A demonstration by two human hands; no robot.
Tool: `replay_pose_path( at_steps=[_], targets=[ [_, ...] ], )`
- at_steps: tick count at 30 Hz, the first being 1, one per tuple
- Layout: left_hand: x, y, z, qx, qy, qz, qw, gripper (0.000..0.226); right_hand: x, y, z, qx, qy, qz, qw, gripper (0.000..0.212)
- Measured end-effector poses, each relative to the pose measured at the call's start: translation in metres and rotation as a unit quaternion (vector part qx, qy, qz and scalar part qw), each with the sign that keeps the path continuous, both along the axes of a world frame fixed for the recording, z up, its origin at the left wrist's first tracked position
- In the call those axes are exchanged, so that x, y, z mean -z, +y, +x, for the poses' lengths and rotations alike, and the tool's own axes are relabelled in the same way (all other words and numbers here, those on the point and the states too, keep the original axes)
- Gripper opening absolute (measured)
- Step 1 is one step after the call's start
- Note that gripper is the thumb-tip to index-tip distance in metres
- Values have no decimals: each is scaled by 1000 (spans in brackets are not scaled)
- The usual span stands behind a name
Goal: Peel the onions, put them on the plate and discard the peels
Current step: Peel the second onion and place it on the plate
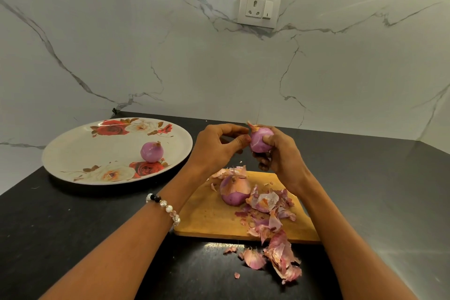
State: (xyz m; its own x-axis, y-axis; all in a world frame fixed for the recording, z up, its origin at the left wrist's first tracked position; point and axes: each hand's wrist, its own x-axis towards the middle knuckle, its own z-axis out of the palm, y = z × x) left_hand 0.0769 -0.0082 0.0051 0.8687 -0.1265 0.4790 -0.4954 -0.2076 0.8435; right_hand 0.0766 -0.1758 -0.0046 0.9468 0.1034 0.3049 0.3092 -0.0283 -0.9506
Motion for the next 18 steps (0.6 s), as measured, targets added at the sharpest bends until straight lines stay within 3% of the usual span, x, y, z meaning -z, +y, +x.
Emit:
replay_pose_path(
  at_steps=[6, 12, 18],
  targets=[
    [1, 5, 1, 0, 8, -4, 1000, 24, 5, 3, -1, -6, -12, -61, 998, 36],
    [3, 6, 2, -5, 11, 14, 1000, 19, 6, 3, -2, -1, -21, -76, 997, 41],
    [9, 0, 2, -68, -24, 14, 997, 8, 7, 8, -3, 12, -50, -95, 994, 45]
  ],
)
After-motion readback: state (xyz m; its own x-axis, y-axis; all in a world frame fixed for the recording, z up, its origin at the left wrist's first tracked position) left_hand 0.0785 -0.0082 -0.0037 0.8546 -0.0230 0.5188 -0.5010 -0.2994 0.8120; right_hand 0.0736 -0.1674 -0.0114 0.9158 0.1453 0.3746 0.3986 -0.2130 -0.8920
